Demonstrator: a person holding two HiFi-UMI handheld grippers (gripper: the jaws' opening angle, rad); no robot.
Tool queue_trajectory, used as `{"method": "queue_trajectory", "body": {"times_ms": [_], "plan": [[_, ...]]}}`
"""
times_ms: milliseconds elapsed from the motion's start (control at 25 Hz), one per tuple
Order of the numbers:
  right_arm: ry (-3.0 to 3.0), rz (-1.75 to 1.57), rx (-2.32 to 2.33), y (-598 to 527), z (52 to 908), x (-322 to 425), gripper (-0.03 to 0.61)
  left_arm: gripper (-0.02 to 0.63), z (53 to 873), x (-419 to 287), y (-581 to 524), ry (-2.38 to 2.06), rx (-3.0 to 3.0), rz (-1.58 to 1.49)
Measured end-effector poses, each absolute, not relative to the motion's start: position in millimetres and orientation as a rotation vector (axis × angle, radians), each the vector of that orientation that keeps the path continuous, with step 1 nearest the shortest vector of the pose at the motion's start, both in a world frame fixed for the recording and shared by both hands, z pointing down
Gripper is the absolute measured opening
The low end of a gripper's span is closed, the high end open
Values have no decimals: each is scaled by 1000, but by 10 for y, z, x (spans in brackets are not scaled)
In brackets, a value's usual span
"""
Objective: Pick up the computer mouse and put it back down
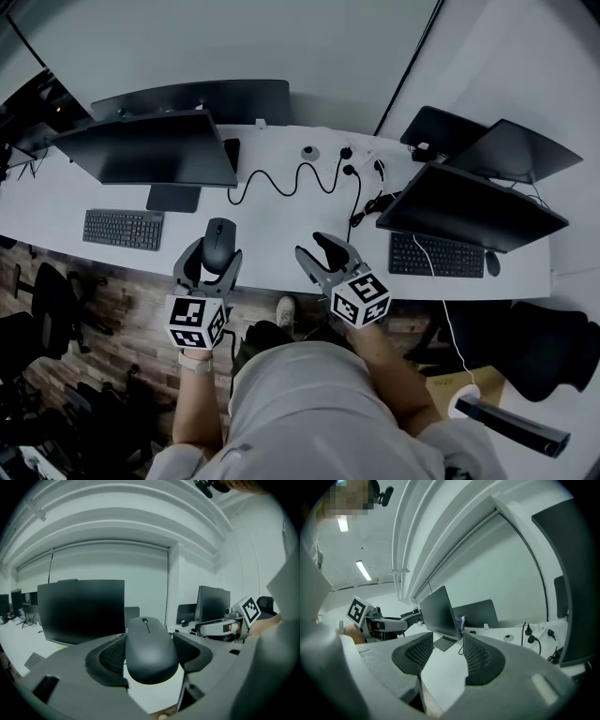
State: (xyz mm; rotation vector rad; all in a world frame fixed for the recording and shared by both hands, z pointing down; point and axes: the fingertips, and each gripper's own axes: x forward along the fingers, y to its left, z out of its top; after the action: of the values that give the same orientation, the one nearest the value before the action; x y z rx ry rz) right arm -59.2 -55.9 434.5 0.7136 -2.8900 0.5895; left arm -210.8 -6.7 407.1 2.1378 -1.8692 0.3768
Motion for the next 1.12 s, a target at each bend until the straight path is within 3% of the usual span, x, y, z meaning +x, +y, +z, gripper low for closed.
{"method": "queue_trajectory", "body": {"times_ms": [1120], "plan": [[-2758,611,1001,-670,4564,103,196,299,4625,-1497,-839,-1582,2280,462]]}}
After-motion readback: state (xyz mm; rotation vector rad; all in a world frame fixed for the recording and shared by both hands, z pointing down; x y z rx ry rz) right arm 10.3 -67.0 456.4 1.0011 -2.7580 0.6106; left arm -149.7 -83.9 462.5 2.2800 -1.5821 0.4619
